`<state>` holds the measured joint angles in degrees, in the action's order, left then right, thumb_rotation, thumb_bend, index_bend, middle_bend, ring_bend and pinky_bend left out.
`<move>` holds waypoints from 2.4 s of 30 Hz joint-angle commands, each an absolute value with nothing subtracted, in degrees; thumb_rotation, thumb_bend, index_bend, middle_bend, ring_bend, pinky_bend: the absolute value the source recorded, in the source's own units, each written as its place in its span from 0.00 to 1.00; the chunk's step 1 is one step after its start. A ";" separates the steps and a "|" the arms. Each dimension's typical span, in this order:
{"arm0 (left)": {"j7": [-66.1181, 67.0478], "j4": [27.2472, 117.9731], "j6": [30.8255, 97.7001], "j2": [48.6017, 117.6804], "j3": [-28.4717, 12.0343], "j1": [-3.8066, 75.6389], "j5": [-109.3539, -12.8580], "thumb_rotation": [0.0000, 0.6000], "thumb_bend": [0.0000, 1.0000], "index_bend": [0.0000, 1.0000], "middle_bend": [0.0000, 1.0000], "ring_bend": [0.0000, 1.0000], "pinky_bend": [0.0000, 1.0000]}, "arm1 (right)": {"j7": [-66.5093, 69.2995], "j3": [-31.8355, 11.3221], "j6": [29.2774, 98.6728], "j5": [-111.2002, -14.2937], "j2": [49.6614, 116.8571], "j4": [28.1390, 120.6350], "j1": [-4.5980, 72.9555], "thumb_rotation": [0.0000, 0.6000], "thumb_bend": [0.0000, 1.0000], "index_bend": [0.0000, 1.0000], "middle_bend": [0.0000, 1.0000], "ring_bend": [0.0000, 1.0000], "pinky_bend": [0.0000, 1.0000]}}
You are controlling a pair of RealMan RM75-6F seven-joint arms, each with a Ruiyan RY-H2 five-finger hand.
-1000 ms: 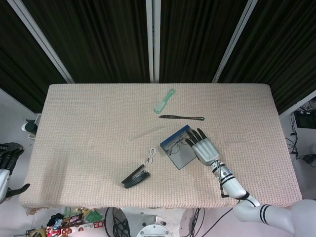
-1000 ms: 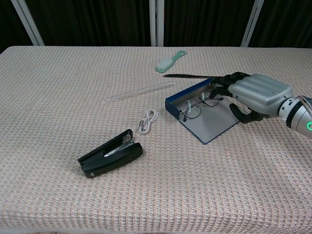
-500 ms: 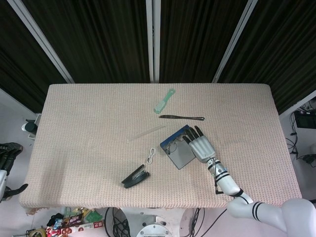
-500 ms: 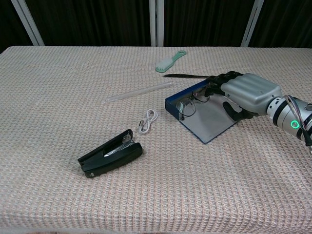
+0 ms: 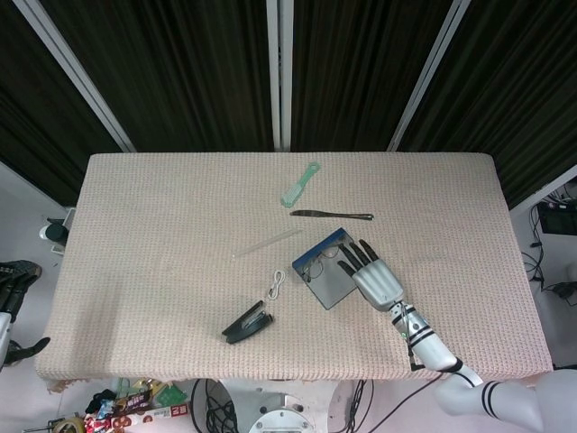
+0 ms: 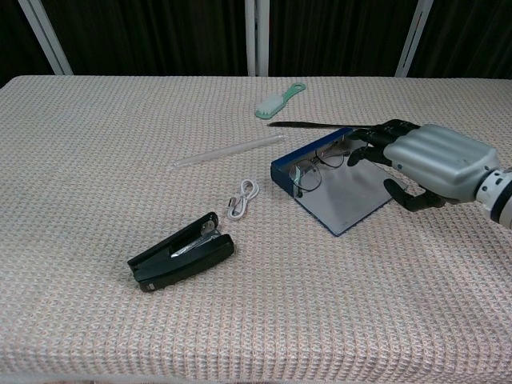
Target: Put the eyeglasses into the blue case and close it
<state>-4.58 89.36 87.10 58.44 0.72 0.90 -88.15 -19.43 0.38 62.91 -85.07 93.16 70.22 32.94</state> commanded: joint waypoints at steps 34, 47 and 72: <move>-5.16 88.33 86.38 59.00 0.65 0.97 -87.64 1.00 0.07 0.09 0.09 0.09 0.24 | -20.31 -1.72 57.59 -85.27 96.38 67.35 35.84 1.00 0.19 0.20 0.00 0.00 0.00; -5.20 88.31 86.60 58.84 0.68 0.62 -87.39 1.00 0.07 0.09 0.09 0.09 0.24 | -18.44 -3.65 59.59 -84.37 101.17 62.53 35.78 1.00 0.33 0.30 0.00 0.00 0.00; -5.78 87.83 86.78 59.20 0.84 0.27 -87.55 1.00 0.07 0.09 0.08 0.09 0.24 | -11.41 -6.26 65.98 -87.75 107.31 51.87 38.08 1.00 0.50 0.91 0.01 0.00 0.00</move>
<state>-5.78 87.84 86.78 59.21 0.84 0.27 -87.55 -11.50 -6.17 66.06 -87.79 107.26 51.96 37.99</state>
